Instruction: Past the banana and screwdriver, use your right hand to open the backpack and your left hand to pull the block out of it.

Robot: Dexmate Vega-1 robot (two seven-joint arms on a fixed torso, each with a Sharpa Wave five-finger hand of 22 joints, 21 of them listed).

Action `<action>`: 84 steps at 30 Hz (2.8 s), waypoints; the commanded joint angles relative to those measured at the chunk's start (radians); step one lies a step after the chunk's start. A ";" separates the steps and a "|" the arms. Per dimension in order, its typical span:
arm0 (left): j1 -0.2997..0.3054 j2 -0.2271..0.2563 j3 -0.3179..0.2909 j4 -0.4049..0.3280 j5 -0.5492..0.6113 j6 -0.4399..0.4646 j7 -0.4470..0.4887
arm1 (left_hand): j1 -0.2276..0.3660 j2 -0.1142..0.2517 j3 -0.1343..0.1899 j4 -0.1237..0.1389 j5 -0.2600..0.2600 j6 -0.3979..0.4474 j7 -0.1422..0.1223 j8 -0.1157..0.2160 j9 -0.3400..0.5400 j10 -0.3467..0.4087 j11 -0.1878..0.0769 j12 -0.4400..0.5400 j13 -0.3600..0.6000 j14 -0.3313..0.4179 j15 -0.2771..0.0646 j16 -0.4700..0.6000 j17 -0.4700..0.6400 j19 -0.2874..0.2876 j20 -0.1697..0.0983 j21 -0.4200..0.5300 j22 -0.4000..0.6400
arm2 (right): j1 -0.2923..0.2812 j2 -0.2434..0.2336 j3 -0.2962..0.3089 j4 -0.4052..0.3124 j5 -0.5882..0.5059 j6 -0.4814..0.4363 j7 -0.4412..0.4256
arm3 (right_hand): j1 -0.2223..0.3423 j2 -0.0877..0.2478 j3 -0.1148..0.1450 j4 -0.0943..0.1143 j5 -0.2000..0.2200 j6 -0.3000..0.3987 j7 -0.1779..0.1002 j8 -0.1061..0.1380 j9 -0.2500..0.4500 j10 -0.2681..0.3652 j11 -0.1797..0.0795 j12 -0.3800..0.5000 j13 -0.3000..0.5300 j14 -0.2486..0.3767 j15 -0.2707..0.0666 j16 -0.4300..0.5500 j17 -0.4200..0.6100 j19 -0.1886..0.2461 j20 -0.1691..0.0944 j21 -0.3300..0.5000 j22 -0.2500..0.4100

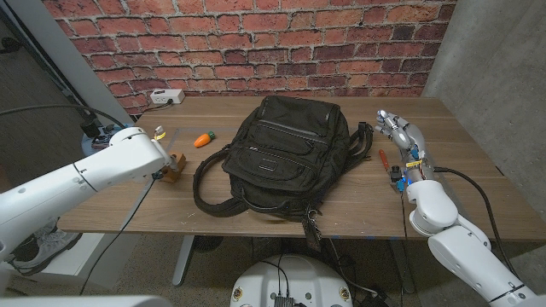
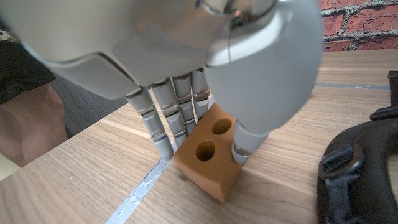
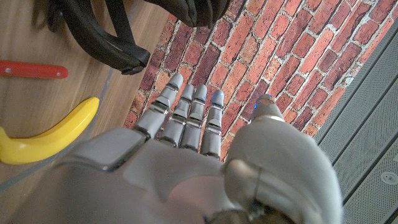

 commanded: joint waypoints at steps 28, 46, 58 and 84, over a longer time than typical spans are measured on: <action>-0.180 0.076 0.139 -0.017 -0.197 0.001 0.040 | -0.150 -0.052 -0.046 0.022 -0.037 -0.163 0.040 -0.064 -0.050 -0.164 0.091 -0.105 -0.060 -0.152 0.100 -0.094 -0.075 -0.085 0.041 -0.059 0.004 | 0.046 -0.015 -0.021 0.043 0.040 -0.011 -0.003 | -0.004 0.012 0.002 -0.013 0.004 0.013 -0.002 -0.006 0.001 0.008 0.003 0.001 0.001 0.006 -0.008 0.008 -0.004 0.008 0.000 0.006 0.002; -0.011 0.039 -0.069 -0.073 -0.080 -0.035 -0.012 | -0.328 0.026 -0.073 0.121 -0.021 -0.159 0.048 -0.047 -0.089 -0.162 0.088 -0.148 -0.111 -0.168 0.117 -0.089 -0.092 -0.099 0.050 -0.084 0.005 | 0.053 0.011 -0.030 0.086 0.031 0.043 -0.024 | -0.006 0.016 0.004 -0.015 0.004 0.012 -0.002 -0.010 0.001 0.008 0.003 0.001 0.001 0.005 -0.009 0.009 -0.006 0.007 0.000 0.006 0.002; 0.088 0.033 -0.173 -0.110 -0.024 -0.083 -0.002 | -0.350 0.039 -0.062 0.123 -0.003 -0.154 0.047 -0.049 -0.104 -0.155 0.091 -0.159 -0.126 -0.171 0.117 -0.090 -0.103 -0.096 0.046 -0.092 0.004 | 0.084 0.040 -0.046 0.153 0.037 0.098 -0.019 | -0.015 0.025 0.005 -0.011 0.005 0.013 -0.003 -0.011 0.001 0.003 0.002 -0.002 0.000 -0.003 -0.009 0.008 -0.006 0.003 -0.002 0.004 0.002; 0.278 -0.021 -0.356 -0.138 0.023 -0.374 0.031 | -0.374 0.077 -0.006 0.116 0.023 -0.138 0.039 -0.047 -0.135 -0.135 0.065 -0.176 -0.147 -0.184 0.099 -0.093 -0.125 -0.103 0.008 -0.116 0.002 | 0.170 0.063 -0.072 0.271 0.086 0.149 0.014 | -0.029 0.065 0.024 -0.002 0.010 -0.005 -0.001 -0.025 0.001 -0.021 -0.002 -0.014 -0.007 -0.024 -0.006 0.005 -0.006 -0.016 -0.012 0.000 0.002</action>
